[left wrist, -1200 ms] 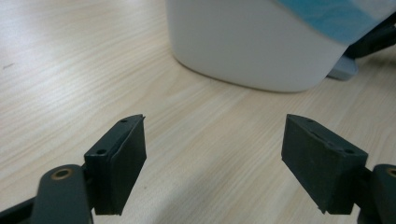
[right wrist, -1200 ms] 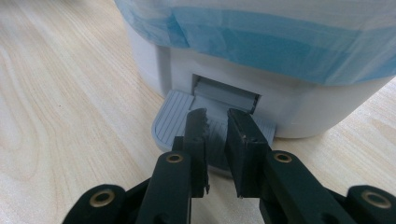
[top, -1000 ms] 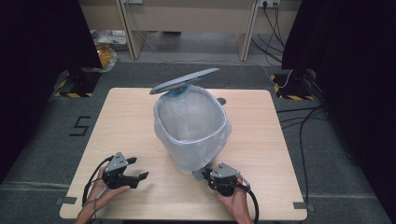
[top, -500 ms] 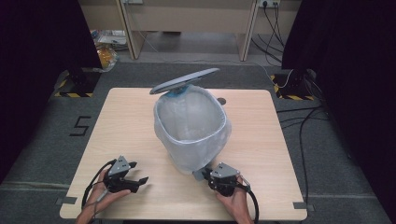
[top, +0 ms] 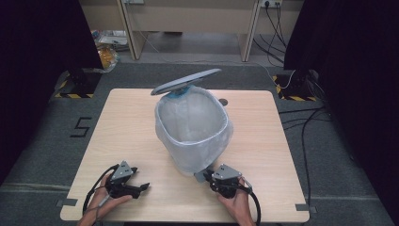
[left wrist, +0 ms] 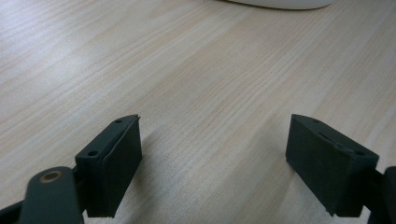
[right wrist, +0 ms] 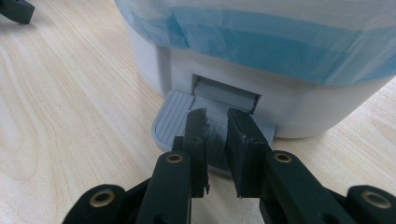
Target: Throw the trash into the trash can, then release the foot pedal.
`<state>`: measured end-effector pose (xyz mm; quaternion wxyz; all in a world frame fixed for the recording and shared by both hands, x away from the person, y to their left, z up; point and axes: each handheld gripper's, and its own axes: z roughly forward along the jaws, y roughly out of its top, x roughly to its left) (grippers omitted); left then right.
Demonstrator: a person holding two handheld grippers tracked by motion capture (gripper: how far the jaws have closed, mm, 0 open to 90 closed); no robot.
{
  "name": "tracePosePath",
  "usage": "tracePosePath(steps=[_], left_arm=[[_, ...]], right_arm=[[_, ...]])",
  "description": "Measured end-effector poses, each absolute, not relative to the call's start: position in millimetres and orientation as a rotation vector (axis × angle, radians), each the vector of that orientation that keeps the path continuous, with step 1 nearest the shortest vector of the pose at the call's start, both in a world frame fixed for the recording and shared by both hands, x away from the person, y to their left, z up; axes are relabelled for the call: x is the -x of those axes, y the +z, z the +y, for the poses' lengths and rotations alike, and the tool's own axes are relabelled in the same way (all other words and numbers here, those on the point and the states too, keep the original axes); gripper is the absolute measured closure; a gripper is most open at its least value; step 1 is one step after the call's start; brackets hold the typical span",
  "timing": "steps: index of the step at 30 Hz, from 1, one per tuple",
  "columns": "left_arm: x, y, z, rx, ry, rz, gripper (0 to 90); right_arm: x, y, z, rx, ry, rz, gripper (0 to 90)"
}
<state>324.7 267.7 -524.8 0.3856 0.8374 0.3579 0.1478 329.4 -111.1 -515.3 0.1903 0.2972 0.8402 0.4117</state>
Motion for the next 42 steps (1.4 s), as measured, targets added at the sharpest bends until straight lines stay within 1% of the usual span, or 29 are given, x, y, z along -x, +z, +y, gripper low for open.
tracePosePath(steps=[5, 7, 27, 37, 42], left_arm=[[-325.0, -524.9, 267.7, -2.128, 0.387, 0.929, 16.6], [-325.6, -525.0, 267.7, -2.130, 0.389, 0.942, 14.2], [-325.5, -524.9, 268.1, -2.126, 0.385, 0.938, 15.8], [-325.6, -524.9, 268.2, -2.125, 0.385, 0.940, 15.9], [-325.7, -524.9, 268.3, -2.125, 0.384, 0.940, 16.0]], right_arm=[[-329.5, -515.3, -111.1, -0.832, 1.157, 2.362, 78.1], [-329.5, -515.3, -111.1, -0.832, 1.157, 2.361, 78.1], [-328.4, -515.3, -110.1, -0.833, 1.148, 2.349, 77.5], [-328.4, -514.2, -110.5, -0.868, 1.139, 2.318, 68.0], [-328.0, -512.4, -111.5, -0.878, 1.147, 2.303, 66.9]])
